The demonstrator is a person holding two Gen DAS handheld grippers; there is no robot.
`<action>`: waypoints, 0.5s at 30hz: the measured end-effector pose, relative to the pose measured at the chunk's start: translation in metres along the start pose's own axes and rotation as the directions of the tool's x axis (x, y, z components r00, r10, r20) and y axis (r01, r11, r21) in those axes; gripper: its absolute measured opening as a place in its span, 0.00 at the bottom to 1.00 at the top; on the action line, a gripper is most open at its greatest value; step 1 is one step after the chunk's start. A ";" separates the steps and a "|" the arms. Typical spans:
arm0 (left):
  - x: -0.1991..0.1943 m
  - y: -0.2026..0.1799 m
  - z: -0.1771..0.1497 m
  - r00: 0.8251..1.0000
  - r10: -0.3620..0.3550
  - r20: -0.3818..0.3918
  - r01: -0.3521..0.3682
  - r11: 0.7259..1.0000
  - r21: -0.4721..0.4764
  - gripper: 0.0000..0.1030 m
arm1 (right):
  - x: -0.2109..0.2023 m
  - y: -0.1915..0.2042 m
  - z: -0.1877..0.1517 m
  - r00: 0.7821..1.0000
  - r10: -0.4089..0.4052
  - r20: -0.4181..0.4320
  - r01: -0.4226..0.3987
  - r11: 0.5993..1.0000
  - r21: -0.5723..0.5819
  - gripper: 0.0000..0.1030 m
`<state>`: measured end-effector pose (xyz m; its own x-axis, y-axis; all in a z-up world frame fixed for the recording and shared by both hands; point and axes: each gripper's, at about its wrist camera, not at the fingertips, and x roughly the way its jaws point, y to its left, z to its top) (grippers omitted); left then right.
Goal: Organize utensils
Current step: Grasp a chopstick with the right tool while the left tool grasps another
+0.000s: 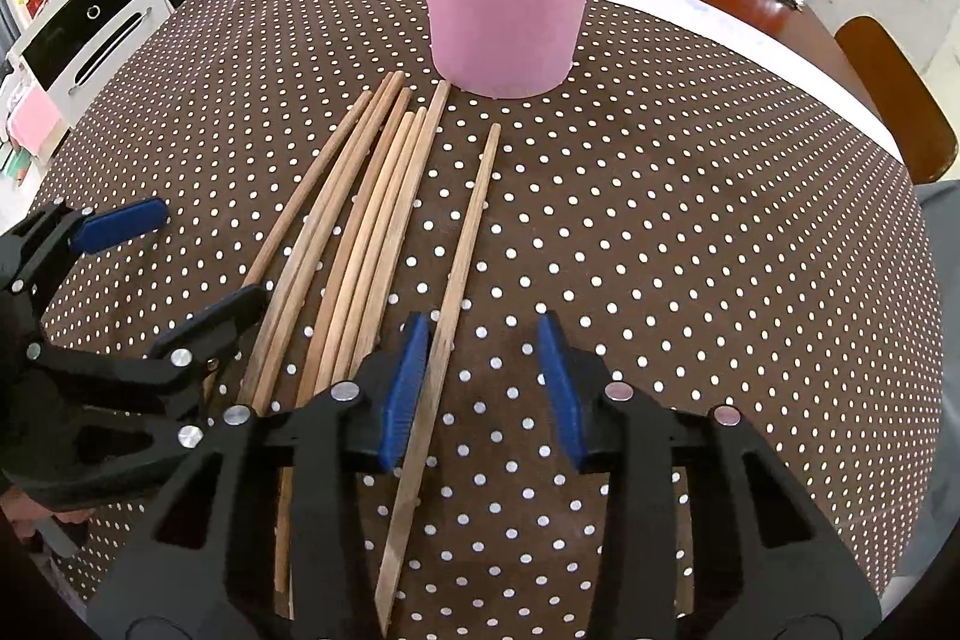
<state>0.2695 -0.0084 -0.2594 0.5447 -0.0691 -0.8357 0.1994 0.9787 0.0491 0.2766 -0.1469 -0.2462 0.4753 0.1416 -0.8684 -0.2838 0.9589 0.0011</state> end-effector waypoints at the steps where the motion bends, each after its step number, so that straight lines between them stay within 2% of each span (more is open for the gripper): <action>1: 0.001 -0.002 0.003 1.000 0.000 -0.007 0.000 1.000 0.015 0.83 | 0.000 0.001 0.001 1.000 0.000 -0.002 0.000 1.000 -0.004 0.33; 3: 0.001 -0.004 0.007 0.999 -0.031 -0.017 0.032 0.999 0.028 0.71 | 0.000 0.003 0.002 1.000 0.004 -0.003 -0.004 1.000 -0.010 0.26; 4: 0.001 -0.006 0.010 0.999 -0.037 -0.025 0.038 0.998 0.045 0.63 | 0.000 0.005 0.002 1.000 0.003 -0.002 -0.003 1.000 -0.015 0.18; 5: 0.000 -0.009 0.012 0.998 -0.048 -0.028 0.050 0.997 0.064 0.48 | 0.001 0.008 0.002 1.000 0.004 -0.001 -0.004 1.000 -0.017 0.10; 6: -0.002 -0.012 0.013 0.998 -0.062 -0.031 0.064 0.995 0.079 0.39 | 0.001 0.009 0.002 1.000 0.009 0.002 -0.009 1.000 -0.016 0.08; 7: -0.003 -0.016 0.014 0.997 -0.064 -0.036 0.067 0.993 0.100 0.19 | 0.000 0.007 0.000 1.000 0.020 0.008 -0.020 1.000 -0.009 0.07; 8: -0.003 -0.017 0.014 0.997 -0.069 -0.039 0.073 0.991 0.112 0.08 | -0.001 0.004 -0.002 0.999 0.033 0.014 -0.033 0.999 0.004 0.06; 10: -0.004 -0.016 0.012 0.996 -0.083 -0.035 0.086 0.990 0.110 0.06 | -0.005 -0.001 -0.006 0.997 0.068 0.044 -0.069 0.997 0.034 0.06; 15: -0.013 0.001 0.005 0.993 -0.122 0.004 0.122 0.992 0.026 0.05 | -0.022 -0.019 -0.020 0.982 0.131 0.136 -0.144 0.985 0.094 0.06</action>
<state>0.2669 -0.0079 -0.2461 0.5200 -0.1886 -0.8330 0.2855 0.9576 -0.0386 0.2550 -0.1734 -0.2365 0.5427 0.2976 -0.7855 -0.2695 0.9474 0.1728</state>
